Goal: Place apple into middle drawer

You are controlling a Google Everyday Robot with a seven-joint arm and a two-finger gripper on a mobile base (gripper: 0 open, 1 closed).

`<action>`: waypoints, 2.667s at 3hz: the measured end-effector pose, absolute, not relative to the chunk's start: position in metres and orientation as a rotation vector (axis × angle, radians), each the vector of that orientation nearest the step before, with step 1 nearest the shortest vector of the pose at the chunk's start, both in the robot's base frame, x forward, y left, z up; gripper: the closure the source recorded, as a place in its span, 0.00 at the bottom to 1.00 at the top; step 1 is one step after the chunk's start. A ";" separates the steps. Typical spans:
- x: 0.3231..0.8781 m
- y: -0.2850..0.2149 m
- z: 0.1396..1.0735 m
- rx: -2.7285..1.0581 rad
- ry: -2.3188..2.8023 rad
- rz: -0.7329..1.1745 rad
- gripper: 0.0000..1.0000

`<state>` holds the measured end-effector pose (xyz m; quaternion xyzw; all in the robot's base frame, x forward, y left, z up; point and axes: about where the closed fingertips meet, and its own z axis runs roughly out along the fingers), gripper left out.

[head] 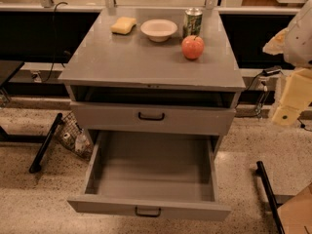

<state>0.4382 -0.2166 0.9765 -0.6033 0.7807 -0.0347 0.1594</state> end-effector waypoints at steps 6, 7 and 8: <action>0.612 -0.228 0.959 -1.165 2.014 0.079 0.00; 0.641 -0.223 0.934 -1.094 2.011 0.115 0.00; 0.678 -0.224 0.913 -0.976 1.982 0.141 0.00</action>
Offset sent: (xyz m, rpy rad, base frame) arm 0.0782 -0.0087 -0.0104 0.1319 -0.1549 -0.1095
